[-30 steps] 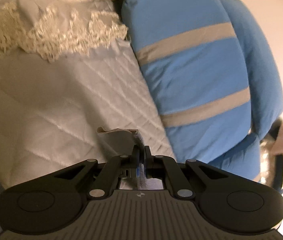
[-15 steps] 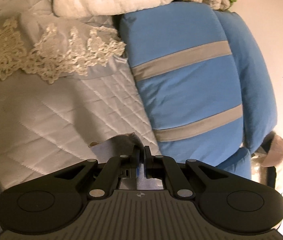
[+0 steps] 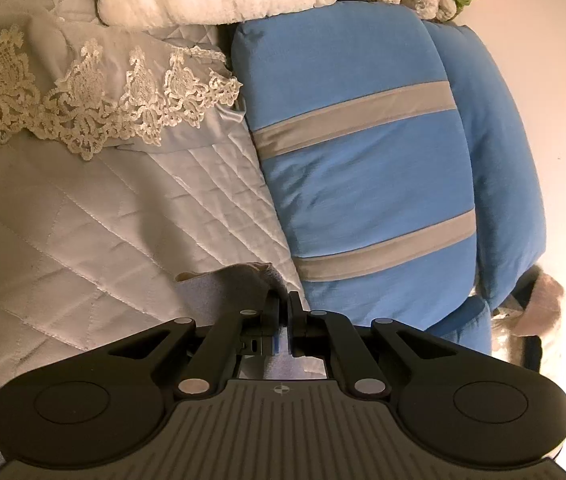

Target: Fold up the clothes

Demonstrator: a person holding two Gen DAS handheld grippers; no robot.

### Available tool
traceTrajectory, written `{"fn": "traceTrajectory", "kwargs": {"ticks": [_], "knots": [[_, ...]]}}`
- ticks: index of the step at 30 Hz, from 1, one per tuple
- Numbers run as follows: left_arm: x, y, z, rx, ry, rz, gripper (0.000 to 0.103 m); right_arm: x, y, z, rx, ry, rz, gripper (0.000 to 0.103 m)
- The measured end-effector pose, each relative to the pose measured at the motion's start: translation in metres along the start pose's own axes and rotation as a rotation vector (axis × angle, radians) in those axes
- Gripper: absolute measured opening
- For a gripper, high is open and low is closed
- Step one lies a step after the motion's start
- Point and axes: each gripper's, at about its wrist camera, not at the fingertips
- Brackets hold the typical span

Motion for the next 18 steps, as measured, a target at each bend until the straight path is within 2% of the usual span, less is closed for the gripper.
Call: {"fn": "traceTrajectory", "kwargs": {"ticks": [7,8,9,10,13,18], "knots": [[-0.002,-0.001,0.001,0.011,0.004,-0.002,0.003,-0.02,0.008,-0.004,0.012,0.031,0.037,0.037],[-0.002,-0.001,0.001,0.009,0.004,-0.002,0.003,-0.021,0.008,-0.004,0.018,0.036,0.041,0.032],[-0.002,-0.001,0.001,0.008,0.006,-0.002,0.003,-0.021,0.008,-0.004,0.028,0.038,0.042,0.01],[-0.001,-0.001,0.001,0.007,0.007,-0.002,0.003,-0.021,0.008,-0.004,0.037,0.041,0.043,0.005],[0.0,0.0,-0.001,-0.002,0.011,-0.003,0.003,-0.018,0.008,-0.006,0.057,0.053,0.045,0.003],[0.005,0.003,-0.007,-0.02,0.014,-0.011,0.003,0.017,0.011,-0.047,-0.061,0.076,-0.022,0.003]]}}
Point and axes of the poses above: each gripper's, at about its wrist camera, not at the fingertips, and x roughly against the way its jaws point, z to its left, y to its top, and after that the axes turned 4 degrees about -y, right-handed
